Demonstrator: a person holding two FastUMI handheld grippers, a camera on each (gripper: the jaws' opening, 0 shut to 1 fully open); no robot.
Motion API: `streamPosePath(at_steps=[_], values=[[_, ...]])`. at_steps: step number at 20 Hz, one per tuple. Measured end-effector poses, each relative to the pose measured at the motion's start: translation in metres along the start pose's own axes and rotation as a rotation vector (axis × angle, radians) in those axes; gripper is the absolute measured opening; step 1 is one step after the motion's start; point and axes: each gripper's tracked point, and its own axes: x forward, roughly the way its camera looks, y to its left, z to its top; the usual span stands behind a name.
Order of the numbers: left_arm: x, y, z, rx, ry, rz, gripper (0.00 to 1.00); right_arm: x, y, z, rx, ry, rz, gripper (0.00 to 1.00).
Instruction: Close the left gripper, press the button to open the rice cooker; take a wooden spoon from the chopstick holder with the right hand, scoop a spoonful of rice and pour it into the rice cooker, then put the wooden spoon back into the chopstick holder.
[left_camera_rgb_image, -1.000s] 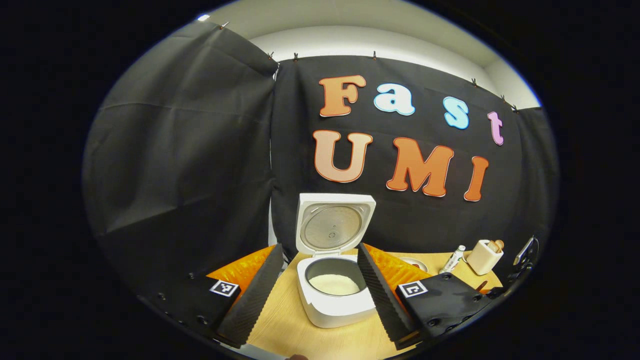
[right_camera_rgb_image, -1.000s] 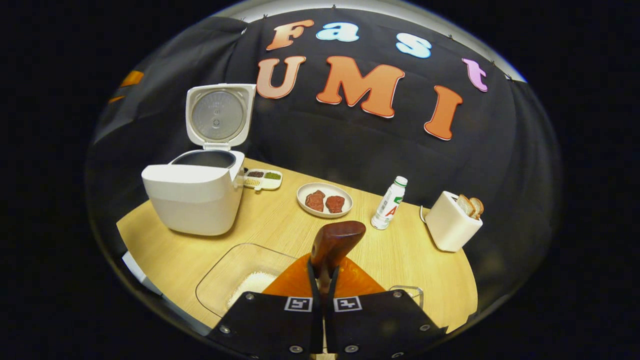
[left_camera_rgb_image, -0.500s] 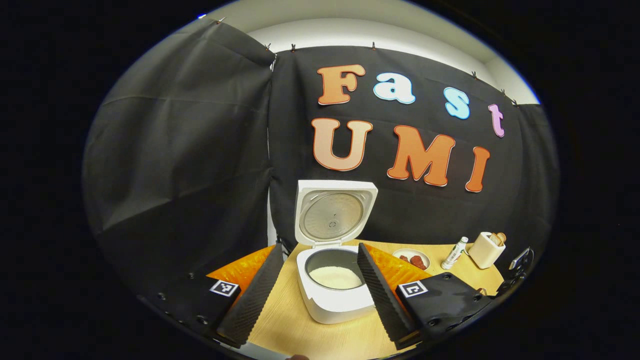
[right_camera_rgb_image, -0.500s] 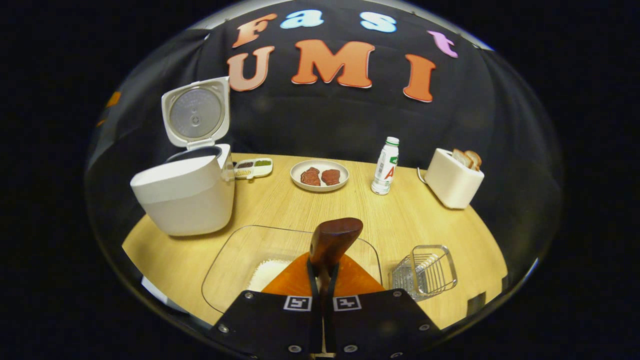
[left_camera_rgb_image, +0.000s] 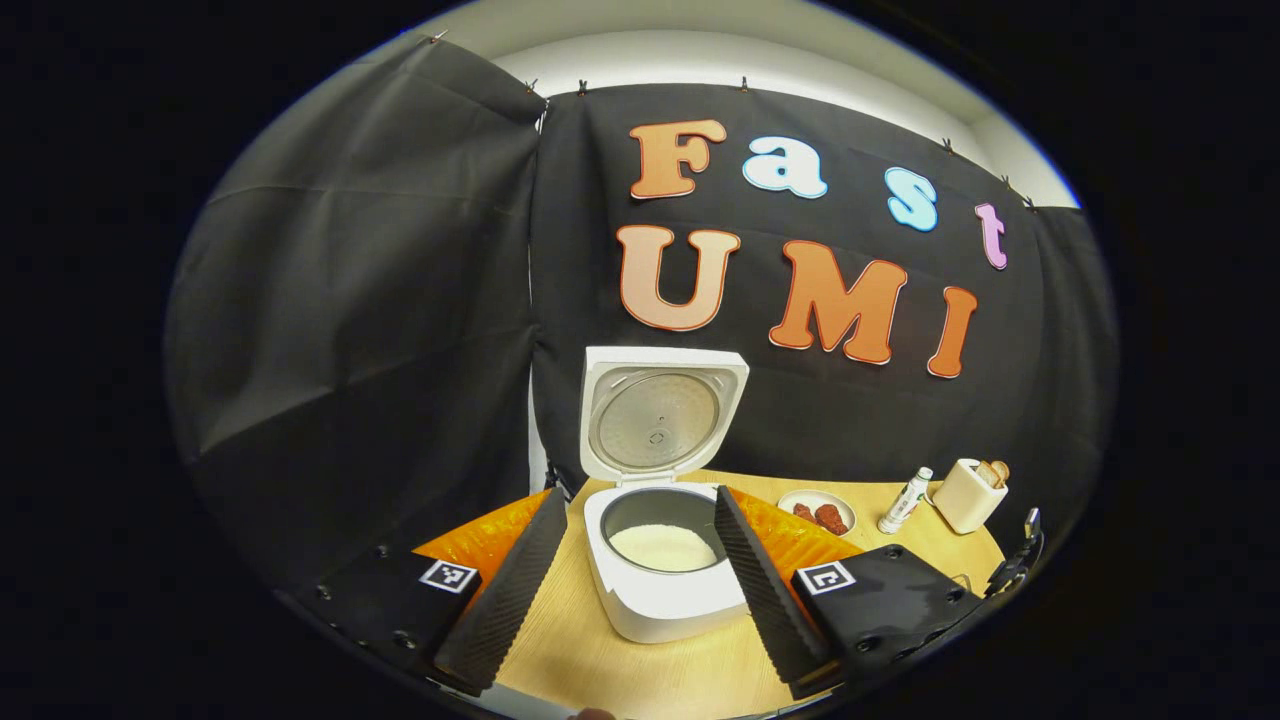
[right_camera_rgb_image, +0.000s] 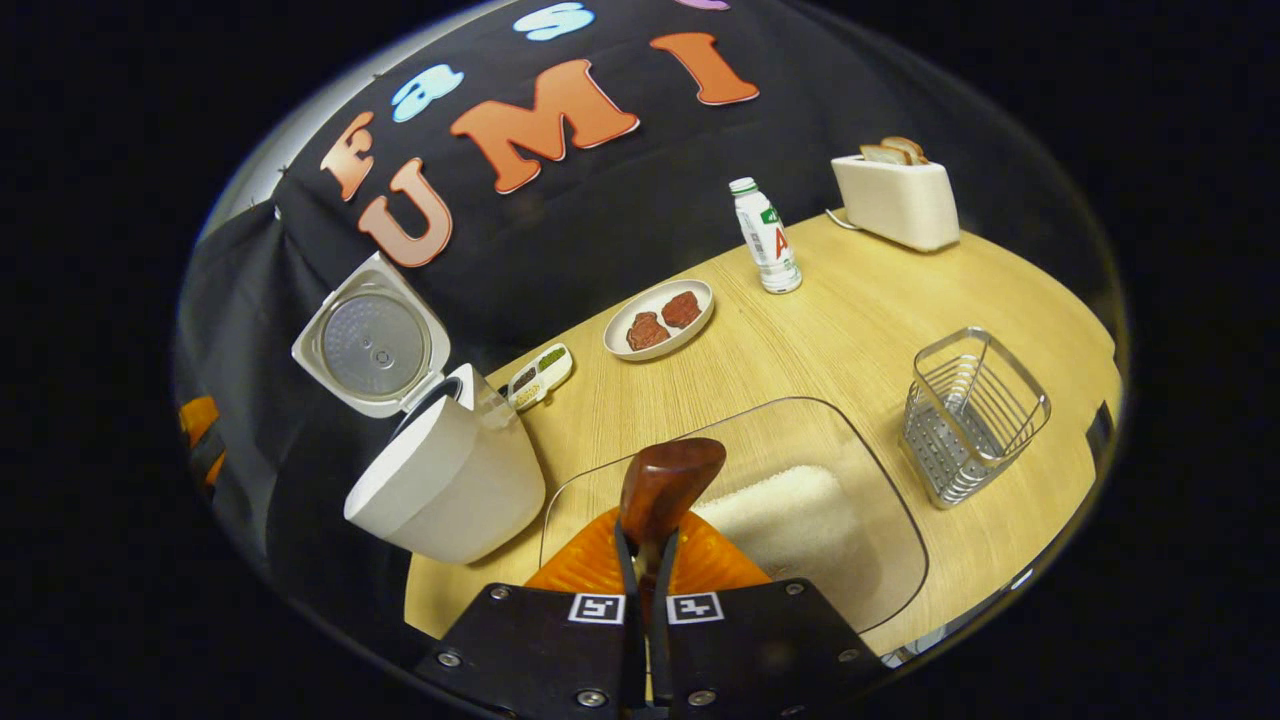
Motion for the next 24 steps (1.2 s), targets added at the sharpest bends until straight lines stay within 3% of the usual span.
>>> streamPosePath(at_steps=[7,15,24], values=[[0.004,-0.012,-0.004,-0.019,0.004,-0.020,1.00,0.003,-0.015,-0.006,0.230,0.069,-0.011,0.01],[0.006,-0.015,0.000,-0.022,-0.008,-0.021,1.00,-0.010,-0.028,0.015,0.528,0.055,0.087,0.01],[0.004,-0.023,0.022,0.009,-0.064,-0.039,1.00,-0.031,-0.015,0.060,0.558,-0.002,0.116,0.01]])
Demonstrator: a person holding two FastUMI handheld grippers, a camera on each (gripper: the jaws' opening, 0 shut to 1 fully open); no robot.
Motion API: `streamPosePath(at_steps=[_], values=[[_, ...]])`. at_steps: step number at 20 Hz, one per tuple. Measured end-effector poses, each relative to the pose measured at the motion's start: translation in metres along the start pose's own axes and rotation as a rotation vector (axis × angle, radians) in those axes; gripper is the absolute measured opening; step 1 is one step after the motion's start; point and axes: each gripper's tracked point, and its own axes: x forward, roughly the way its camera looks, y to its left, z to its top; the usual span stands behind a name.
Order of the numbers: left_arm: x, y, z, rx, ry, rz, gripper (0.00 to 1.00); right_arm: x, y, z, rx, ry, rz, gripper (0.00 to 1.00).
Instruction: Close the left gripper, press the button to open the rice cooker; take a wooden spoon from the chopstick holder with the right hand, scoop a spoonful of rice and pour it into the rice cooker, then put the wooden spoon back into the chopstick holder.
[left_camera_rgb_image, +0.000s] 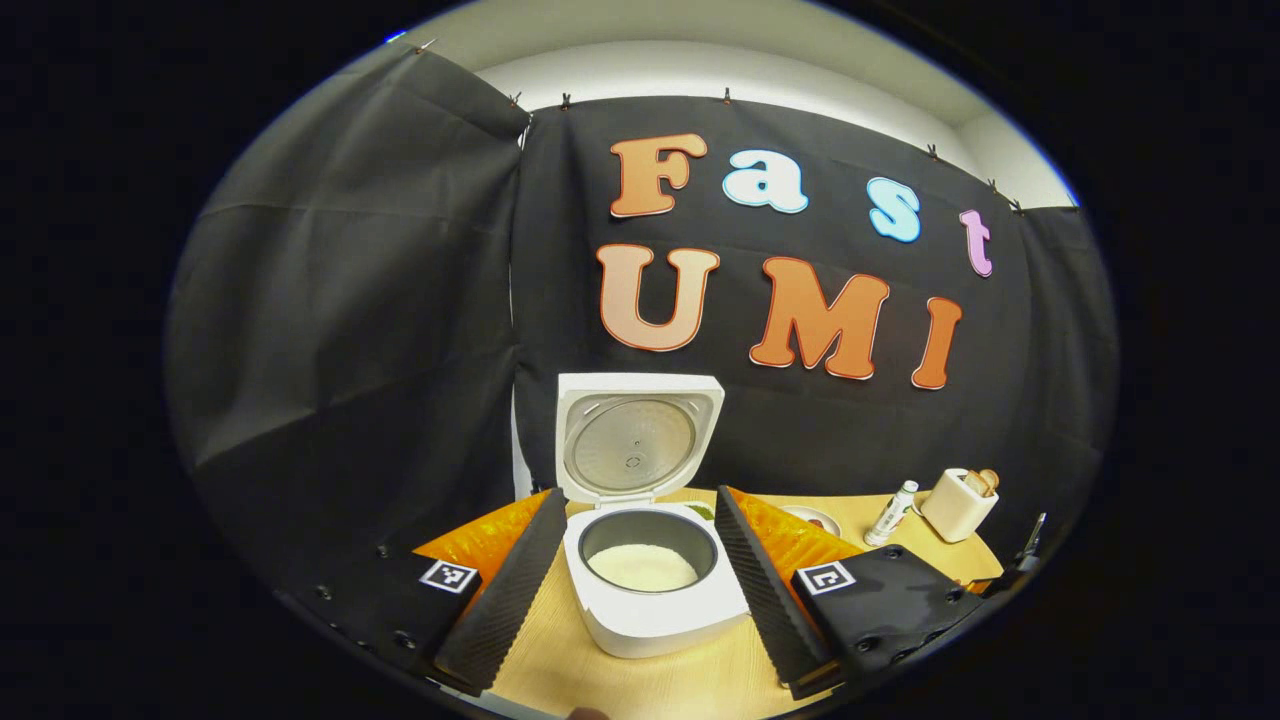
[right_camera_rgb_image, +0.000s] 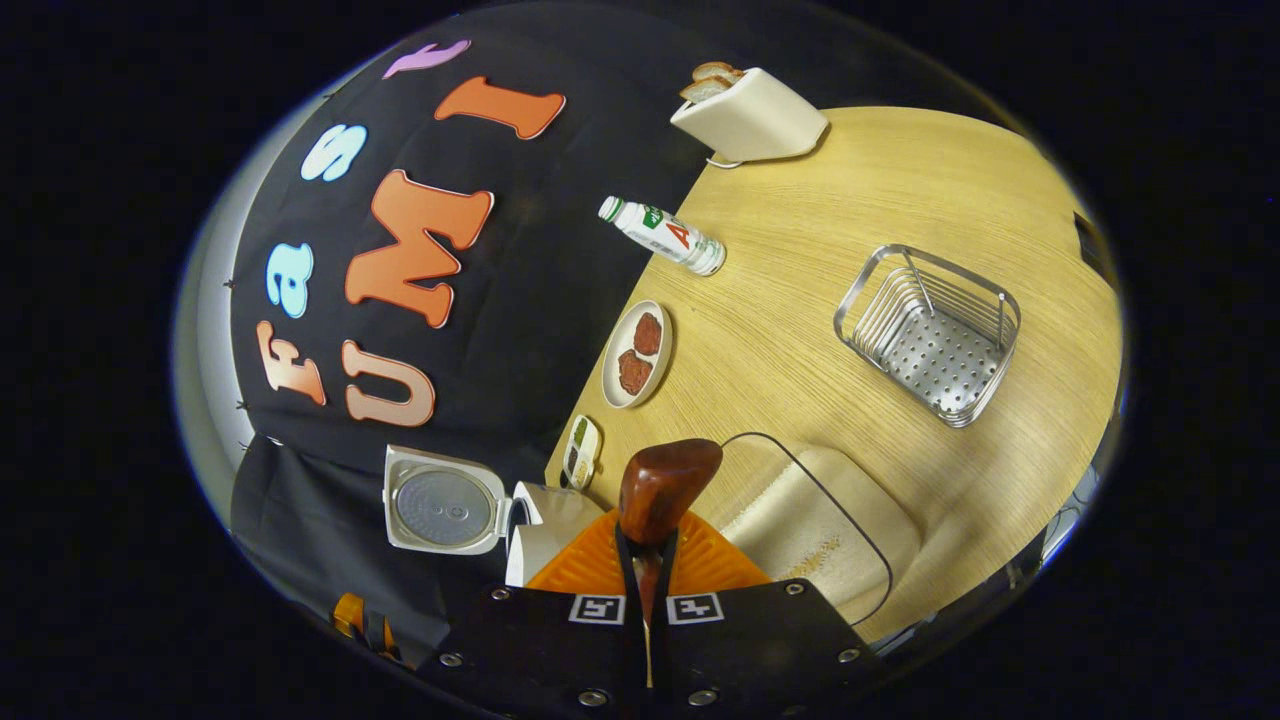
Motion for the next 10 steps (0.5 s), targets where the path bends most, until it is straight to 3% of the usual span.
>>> streamPosePath(at_steps=[10], values=[[0.002,0.011,0.003,-0.004,-0.008,0.010,1.00,0.005,0.085,0.028,0.025,-0.015,0.118,0.01]])
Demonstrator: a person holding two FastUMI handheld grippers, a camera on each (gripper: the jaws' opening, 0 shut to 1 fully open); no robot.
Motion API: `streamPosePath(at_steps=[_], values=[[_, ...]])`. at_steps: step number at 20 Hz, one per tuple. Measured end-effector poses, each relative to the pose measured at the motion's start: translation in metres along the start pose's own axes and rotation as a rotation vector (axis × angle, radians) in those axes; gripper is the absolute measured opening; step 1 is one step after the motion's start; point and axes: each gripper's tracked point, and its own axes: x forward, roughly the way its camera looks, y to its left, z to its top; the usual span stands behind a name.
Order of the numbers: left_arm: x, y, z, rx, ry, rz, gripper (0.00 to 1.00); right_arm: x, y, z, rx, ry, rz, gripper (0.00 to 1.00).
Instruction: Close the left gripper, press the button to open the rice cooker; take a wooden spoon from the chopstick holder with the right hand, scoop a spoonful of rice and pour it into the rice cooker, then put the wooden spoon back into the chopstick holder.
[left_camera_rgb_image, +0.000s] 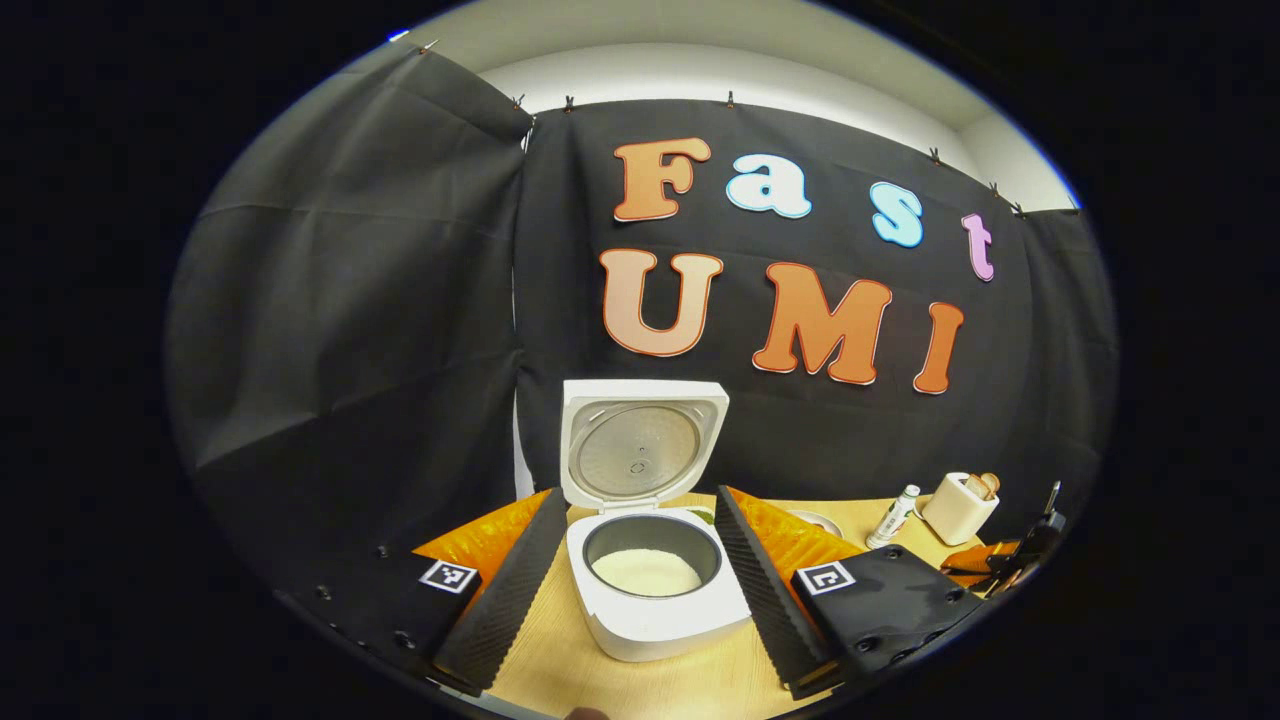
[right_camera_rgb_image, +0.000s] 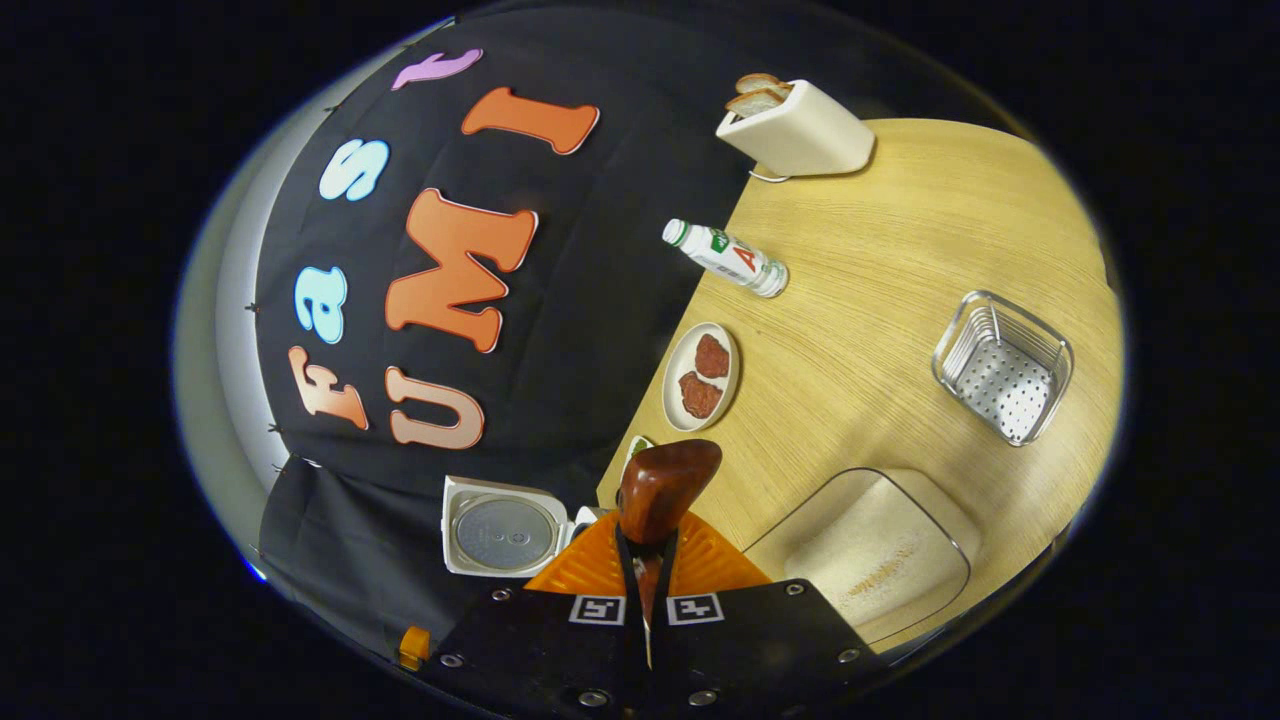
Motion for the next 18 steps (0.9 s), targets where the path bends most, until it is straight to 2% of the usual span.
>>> streamPosePath(at_steps=[5,18], values=[[-0.001,0.007,-0.005,-0.016,0.007,0.010,1.00,0.023,0.047,-0.008,0.014,0.031,0.057,0.01],[0.011,0.045,-0.020,-0.043,0.026,0.064,1.00,0.101,0.144,-0.048,-0.061,0.066,0.122,0.01]])
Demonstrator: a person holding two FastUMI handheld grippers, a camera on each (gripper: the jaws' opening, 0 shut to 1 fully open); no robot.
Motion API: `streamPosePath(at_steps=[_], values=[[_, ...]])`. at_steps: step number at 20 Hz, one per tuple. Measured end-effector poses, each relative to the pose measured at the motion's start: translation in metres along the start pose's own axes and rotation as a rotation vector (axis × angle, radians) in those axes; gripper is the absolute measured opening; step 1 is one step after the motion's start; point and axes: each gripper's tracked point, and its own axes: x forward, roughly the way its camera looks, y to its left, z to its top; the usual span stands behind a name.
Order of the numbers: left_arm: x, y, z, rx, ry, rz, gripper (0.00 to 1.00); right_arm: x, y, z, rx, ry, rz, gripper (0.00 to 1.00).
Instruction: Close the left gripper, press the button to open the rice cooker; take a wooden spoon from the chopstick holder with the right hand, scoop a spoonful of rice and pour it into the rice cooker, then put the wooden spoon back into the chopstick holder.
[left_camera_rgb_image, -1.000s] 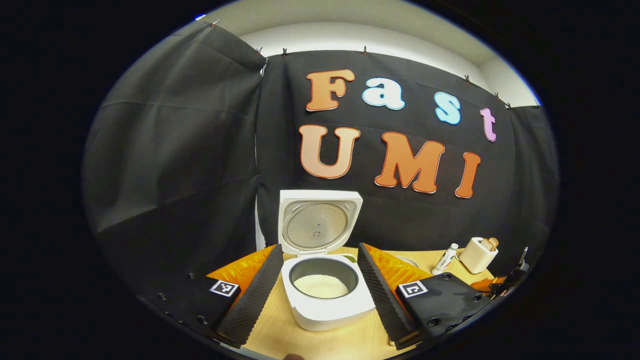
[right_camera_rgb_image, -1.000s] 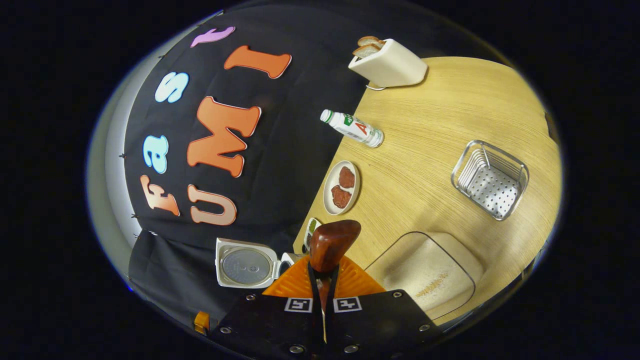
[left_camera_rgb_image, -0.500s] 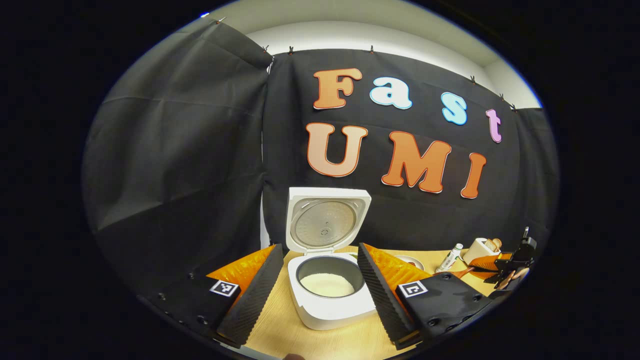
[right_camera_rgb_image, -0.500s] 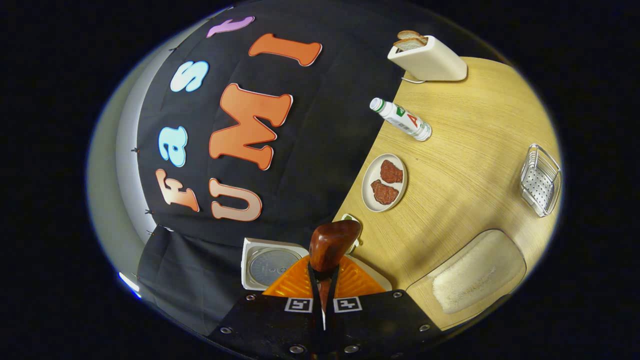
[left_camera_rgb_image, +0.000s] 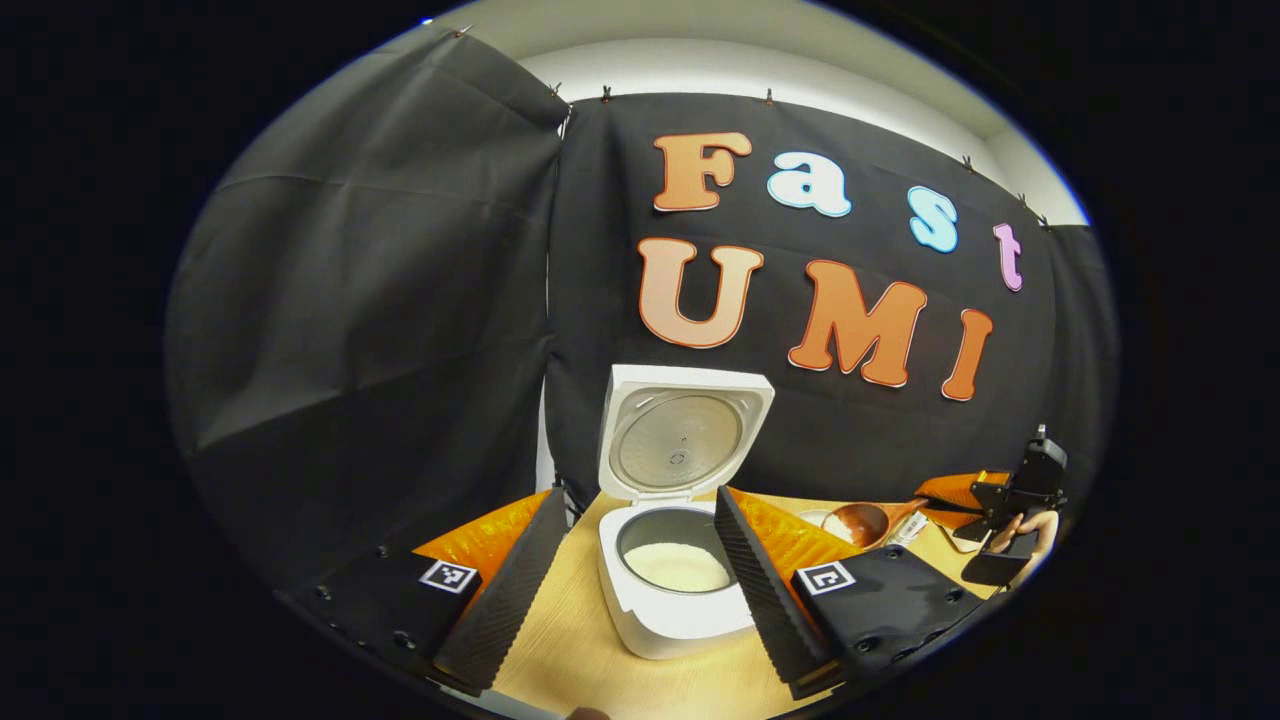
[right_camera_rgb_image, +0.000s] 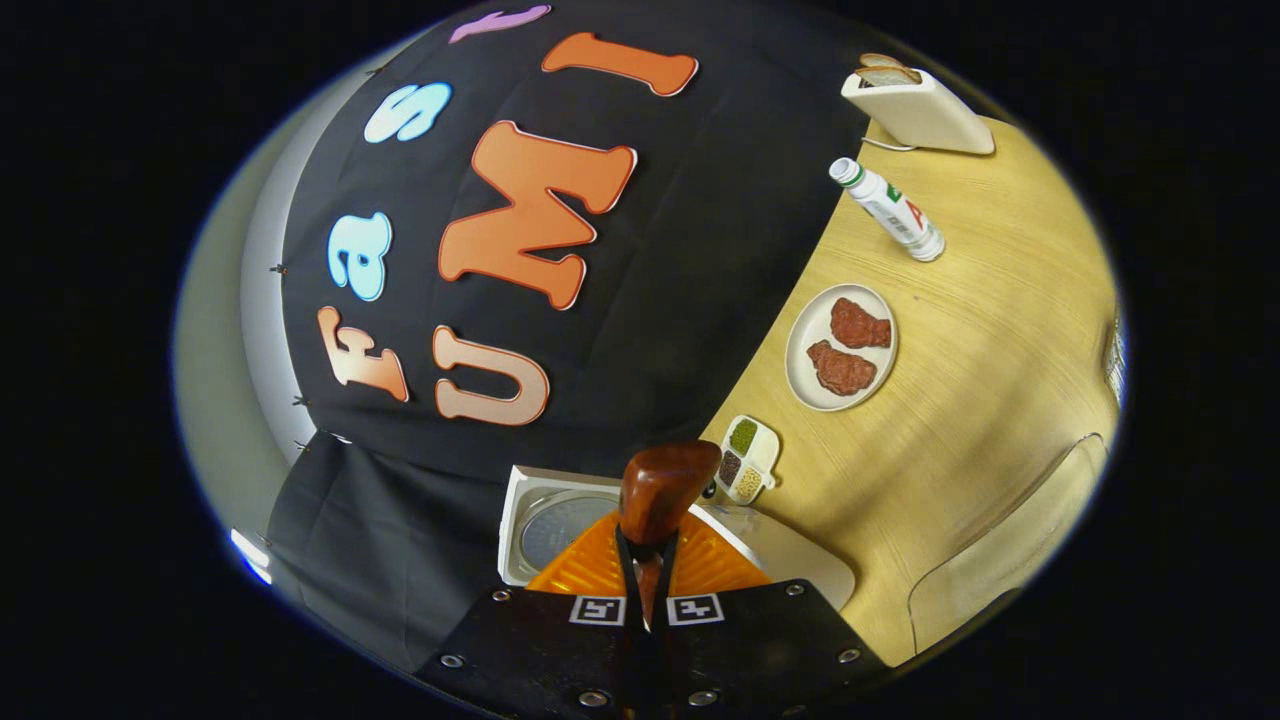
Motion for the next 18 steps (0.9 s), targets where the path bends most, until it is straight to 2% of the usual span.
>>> streamPosePath(at_steps=[8,15,18], values=[[0.011,0.017,0.001,0.000,0.013,0.022,1.00,0.053,0.038,-0.021,-0.185,0.000,-0.014,0.01],[0.007,0.032,-0.004,0.000,0.019,0.045,1.00,0.081,0.065,-0.044,-0.418,-0.019,-0.024,0.01],[0.006,0.037,-0.005,-0.004,0.019,0.051,1.00,0.085,0.076,-0.052,-0.466,-0.015,-0.009,0.01]])
